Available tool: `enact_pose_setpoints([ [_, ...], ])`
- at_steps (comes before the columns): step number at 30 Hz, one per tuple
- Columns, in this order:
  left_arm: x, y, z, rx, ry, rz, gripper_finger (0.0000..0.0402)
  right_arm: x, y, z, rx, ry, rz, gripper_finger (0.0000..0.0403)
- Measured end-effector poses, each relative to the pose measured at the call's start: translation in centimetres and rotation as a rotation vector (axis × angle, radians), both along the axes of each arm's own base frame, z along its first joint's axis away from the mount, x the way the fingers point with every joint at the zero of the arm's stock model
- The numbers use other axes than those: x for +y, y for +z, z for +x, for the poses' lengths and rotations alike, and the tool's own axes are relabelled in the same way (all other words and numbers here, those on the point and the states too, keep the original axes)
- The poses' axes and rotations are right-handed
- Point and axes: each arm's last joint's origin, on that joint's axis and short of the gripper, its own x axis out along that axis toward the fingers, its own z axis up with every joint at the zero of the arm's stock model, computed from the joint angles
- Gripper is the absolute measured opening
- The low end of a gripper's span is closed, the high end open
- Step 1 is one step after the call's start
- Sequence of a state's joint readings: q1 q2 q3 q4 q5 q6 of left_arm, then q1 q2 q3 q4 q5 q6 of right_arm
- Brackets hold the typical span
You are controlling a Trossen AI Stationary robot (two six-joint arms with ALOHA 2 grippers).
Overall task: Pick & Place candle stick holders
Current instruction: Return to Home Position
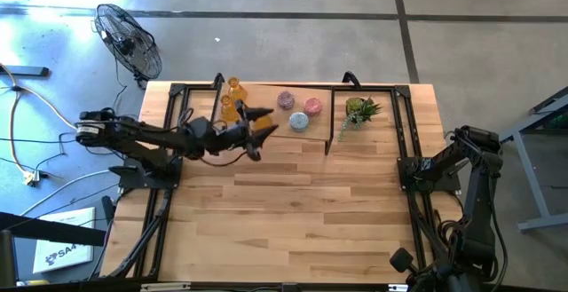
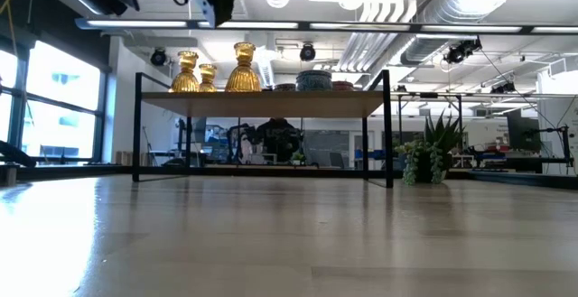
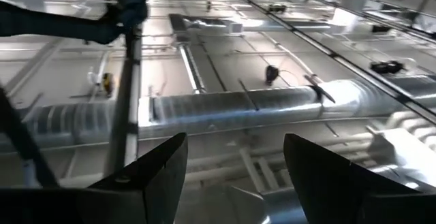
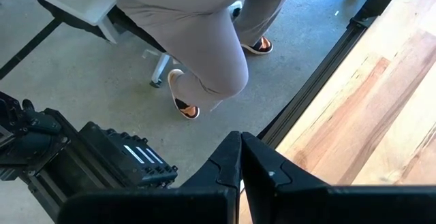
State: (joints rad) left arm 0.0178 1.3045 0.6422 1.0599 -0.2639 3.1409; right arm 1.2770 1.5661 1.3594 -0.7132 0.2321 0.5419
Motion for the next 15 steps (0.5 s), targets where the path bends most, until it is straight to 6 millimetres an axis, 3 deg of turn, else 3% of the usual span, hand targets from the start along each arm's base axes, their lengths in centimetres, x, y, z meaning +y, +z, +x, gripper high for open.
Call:
enact_pose_setpoints([
  [6, -3.1, -0.8, 0.3, 0.094, -0.122, 0.007, 0.0206, 0.0, 0.0, 0.0, 0.0, 0.0, 0.0, 0.0005],
  [15, -7.1, -3.2, 0.1, 0.347, -0.258, 0.04, 0.0057, 0.0, 0.0, 0.0, 0.0, 0.0, 0.0, 0.0005],
])
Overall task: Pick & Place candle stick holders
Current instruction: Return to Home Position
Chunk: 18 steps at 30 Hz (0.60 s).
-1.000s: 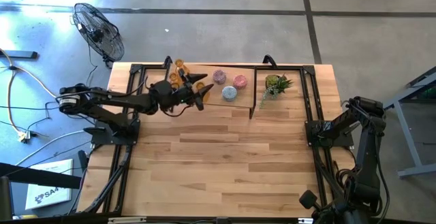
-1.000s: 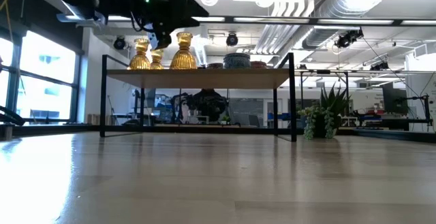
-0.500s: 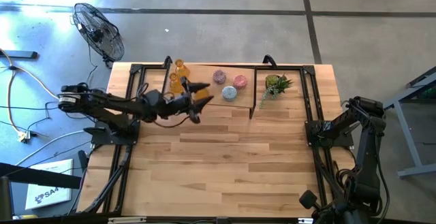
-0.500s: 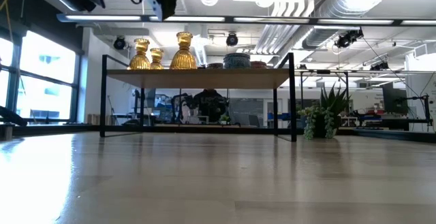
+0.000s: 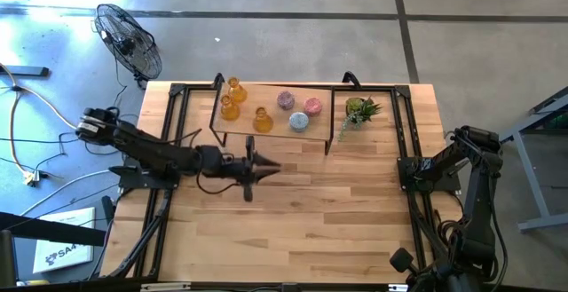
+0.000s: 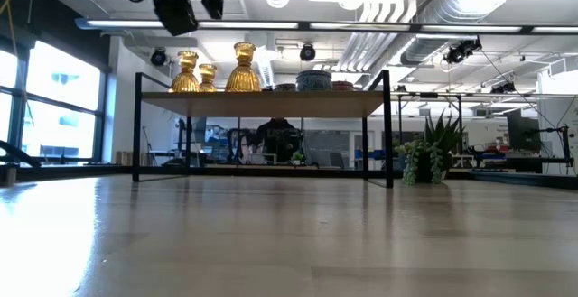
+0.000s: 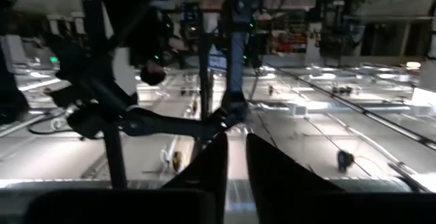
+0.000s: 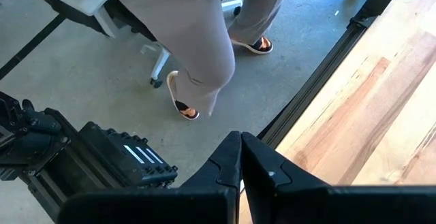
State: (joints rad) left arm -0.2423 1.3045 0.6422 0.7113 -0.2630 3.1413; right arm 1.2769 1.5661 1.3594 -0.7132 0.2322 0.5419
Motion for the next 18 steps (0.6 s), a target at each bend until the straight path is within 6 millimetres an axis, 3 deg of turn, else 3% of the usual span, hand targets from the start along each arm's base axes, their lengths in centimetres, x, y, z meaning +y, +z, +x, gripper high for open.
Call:
enact_pose_setpoints([
  [4, -1.4, 0.0, -0.3, -0.001, -0.042, -0.001, 0.0007, 0.0, 0.0, 0.0, 0.0, 0.0, 0.0, 0.0005],
  [11, -3.6, 1.2, -0.5, 0.009, -0.084, 0.0, 0.0002, 0.0, 0.0, 0.0, 0.0, 0.0, 0.0, 0.0005],
  [18, -4.4, 0.4, -0.7, 0.15, -0.089, 0.009, 0.0001, 0.0, 0.0, 0.0, 0.0, 0.0, 0.0, 0.0004],
])
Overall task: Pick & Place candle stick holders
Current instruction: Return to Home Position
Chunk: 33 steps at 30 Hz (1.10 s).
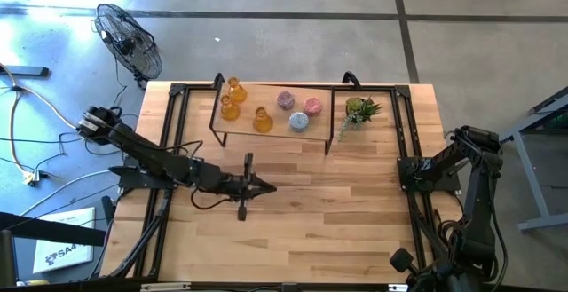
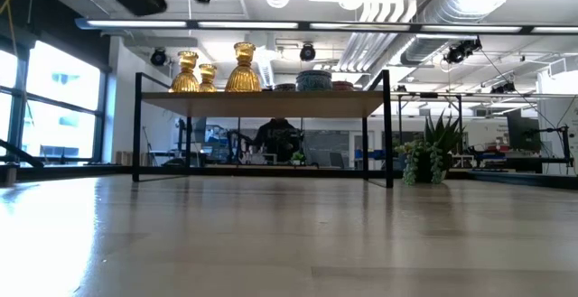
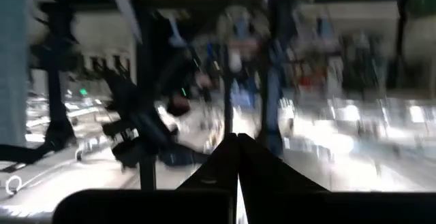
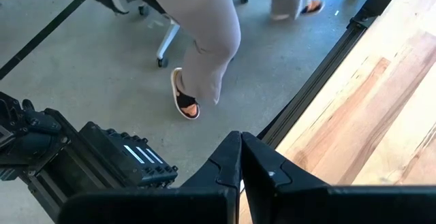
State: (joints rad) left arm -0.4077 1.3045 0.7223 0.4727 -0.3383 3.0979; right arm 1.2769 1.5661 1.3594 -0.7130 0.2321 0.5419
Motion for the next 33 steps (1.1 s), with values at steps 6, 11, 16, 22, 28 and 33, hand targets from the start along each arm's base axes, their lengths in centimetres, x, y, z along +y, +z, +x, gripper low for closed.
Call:
enact_pose_setpoints([
  [6, -0.8, -1.2, -0.4, 0.218, -0.144, -0.507, 0.0001, 0.0, 0.0, 0.0, 0.0, 0.0, 0.0, 0.0005],
  [11, -1.9, -1.3, -0.9, 0.44, -0.081, -1.267, 0.0, 0.0, 0.0, 0.0, 0.0, 0.0, 0.0, 0.0004],
  [16, -2.9, -0.9, -1.3, 0.58, -0.026, -1.744, 0.0, 0.0, 0.0, 0.0, 0.0, 0.0, 0.0, 0.0005],
  [22, -3.3, -0.9, -1.5, 0.644, 0.007, -1.898, 0.0, 0.0, 0.0, 0.0, 0.0, 0.0, 0.0, 0.0004],
  [28, -3.3, -0.9, -1.5, 0.647, 0.003, -1.899, 0.0, 0.0, 0.0, 0.0, 0.0, 0.0, 0.0, 0.0004],
  [33, -3.3, -1.2, -1.6, 0.695, 0.074, -1.986, 0.0, 0.0, 0.0, 0.0, 0.0, 0.0, 0.0, 0.0004],
])
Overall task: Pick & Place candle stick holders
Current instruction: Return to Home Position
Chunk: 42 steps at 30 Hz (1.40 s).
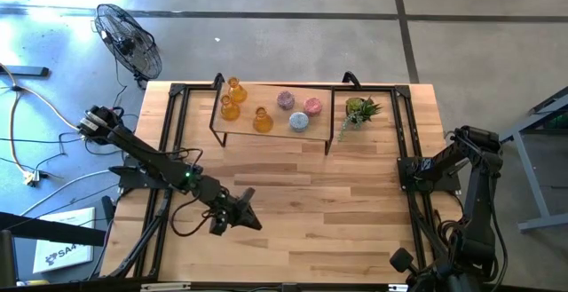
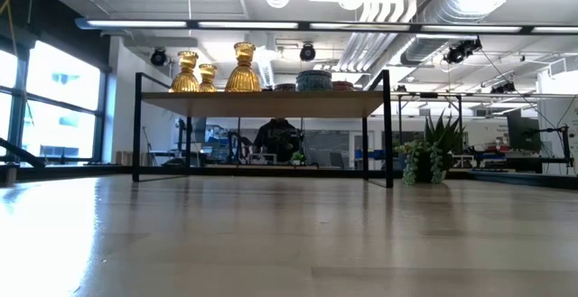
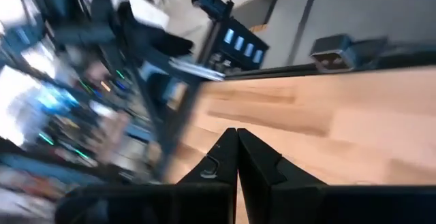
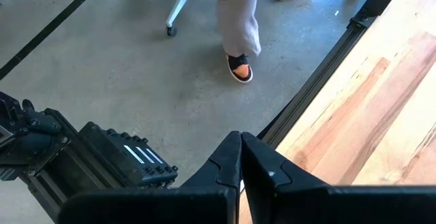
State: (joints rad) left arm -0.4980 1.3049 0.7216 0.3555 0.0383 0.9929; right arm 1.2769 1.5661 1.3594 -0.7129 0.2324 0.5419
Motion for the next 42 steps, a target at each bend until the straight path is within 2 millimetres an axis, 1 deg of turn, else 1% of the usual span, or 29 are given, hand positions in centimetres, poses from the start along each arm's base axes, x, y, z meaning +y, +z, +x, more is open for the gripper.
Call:
enact_pose_setpoints([
  [3, 0.0, -0.5, -0.1, 0.141, 0.03, -0.123, 0.0, 0.0, 0.0, 0.0, 0.0, 0.0, 0.0, 0.0005],
  [6, 0.1, -1.2, -0.4, 0.249, 0.044, -0.163, 0.0, 0.0, 0.0, 0.0, 0.0, 0.0, 0.0, 0.0004],
  [8, 0.2, -1.6, -0.5, 0.291, 0.05, -0.142, 0.0, 0.0, 0.0, 0.0, 0.0, 0.0, 0.0, 0.0005],
  [11, 0.3, -2.3, -0.8, 0.33, 0.047, -0.066, 0.0, 0.0, 0.0, 0.0, 0.0, 0.0, 0.0, 0.0005],
  [17, 0.5, -3.0, -0.9, 0.378, 0.077, -0.015, 0.0, 0.0, 0.0, 0.0, 0.0, 0.0, 0.0, 0.0004],
  [19, 0.5, -2.9, -0.9, 0.371, 0.078, -0.019, 0.0, 0.0, 0.0, 0.0, 0.0, 0.0, 0.0, 0.0005],
  [22, 0.4, -3.0, -1.0, 0.412, 0.057, -0.052, 0.0, 0.0, 0.0, 0.0, 0.0, 0.0, 0.0, 0.0005],
  [25, 0.4, -2.7, -1.1, 0.399, 0.056, -0.073, 0.0, 0.0, 0.0, 0.0, 0.0, 0.0, 0.0, 0.0005],
  [37, -0.1, 0.2, -0.2, 0.139, 0.002, -0.232, 0.0, 0.0, 0.0, 0.0, 0.0, 0.0, 0.0, 0.0005],
  [42, -0.3, 0.2, -0.3, 0.163, -0.08, -0.253, 0.0, 0.0, 0.0, 0.0, 0.0, 0.0, 0.0, 0.0005],
])
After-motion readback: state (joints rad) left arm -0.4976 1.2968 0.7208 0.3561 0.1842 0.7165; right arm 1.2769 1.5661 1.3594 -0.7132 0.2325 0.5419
